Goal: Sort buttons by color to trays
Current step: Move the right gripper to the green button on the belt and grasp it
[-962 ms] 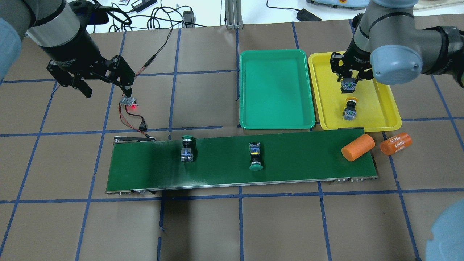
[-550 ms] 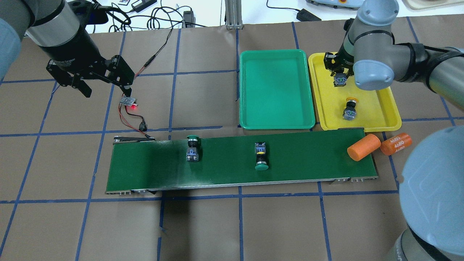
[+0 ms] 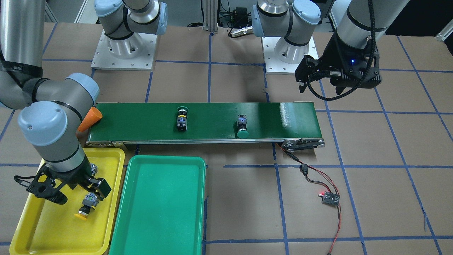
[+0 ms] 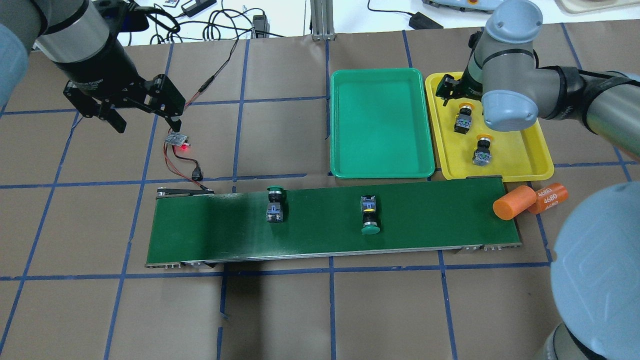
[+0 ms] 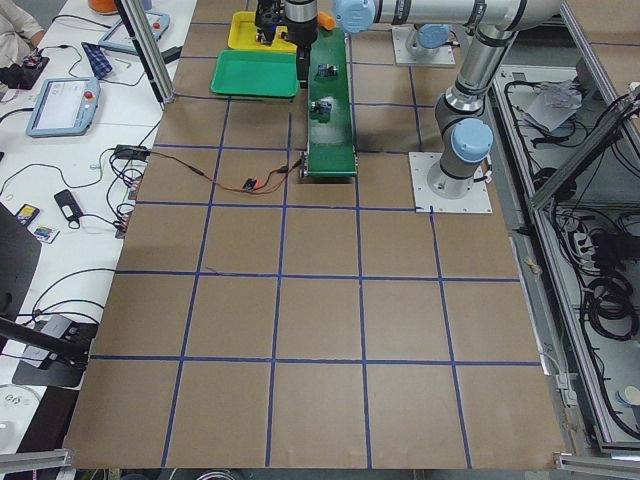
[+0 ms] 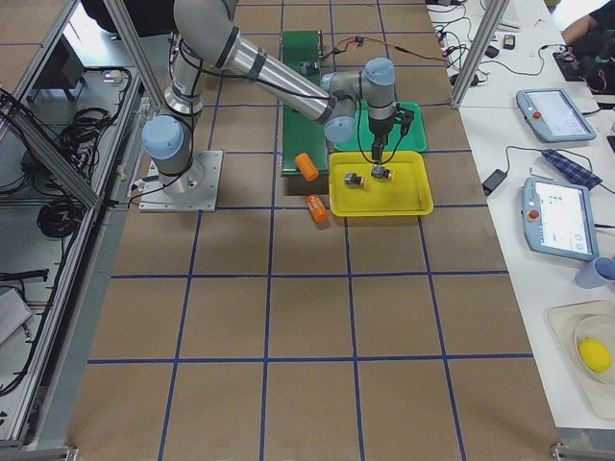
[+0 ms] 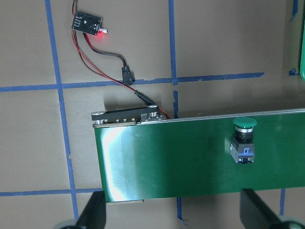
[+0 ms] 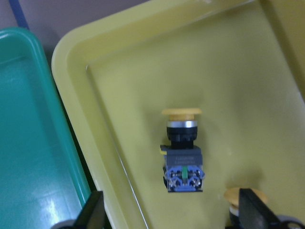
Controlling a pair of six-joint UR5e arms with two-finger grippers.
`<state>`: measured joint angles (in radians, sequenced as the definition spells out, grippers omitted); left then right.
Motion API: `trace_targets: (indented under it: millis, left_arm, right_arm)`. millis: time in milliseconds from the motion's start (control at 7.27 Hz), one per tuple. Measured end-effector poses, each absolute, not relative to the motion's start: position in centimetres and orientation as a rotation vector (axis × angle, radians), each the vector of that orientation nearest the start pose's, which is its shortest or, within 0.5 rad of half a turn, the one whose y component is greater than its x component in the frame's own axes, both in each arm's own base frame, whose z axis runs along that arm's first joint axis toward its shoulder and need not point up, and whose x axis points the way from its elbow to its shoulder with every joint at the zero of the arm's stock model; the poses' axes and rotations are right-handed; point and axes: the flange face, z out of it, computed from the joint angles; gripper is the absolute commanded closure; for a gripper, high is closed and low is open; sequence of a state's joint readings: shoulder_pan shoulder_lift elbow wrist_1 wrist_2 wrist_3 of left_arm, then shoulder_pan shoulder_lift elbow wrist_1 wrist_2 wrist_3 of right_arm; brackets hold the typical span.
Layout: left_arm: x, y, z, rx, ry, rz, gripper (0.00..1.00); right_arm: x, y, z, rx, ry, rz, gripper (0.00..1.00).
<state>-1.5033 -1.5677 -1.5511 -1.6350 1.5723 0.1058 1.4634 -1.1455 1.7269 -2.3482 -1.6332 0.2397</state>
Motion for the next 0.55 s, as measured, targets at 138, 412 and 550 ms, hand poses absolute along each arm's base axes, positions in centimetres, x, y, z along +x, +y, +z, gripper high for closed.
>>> trace_targets:
  millis: [138, 412, 550]
  left_arm:
    - [-10.0, -49.4, 49.3, 0.060, 3.142, 0.063, 0.00]
    - [-10.0, -49.4, 49.3, 0.060, 3.142, 0.059, 0.00]
    - [-10.0, -49.4, 49.4, 0.059, 3.142, 0.056, 0.00]
  right_arm:
    - [6.9, -60.6, 27.0, 0.542, 3.132, -0.284, 0.00]
    - [10.0, -54.9, 32.0, 0.483, 3.145, -0.169, 0.00]
    - [12.4, -52.3, 33.8, 0.465, 3.134, -0.088, 0.00]
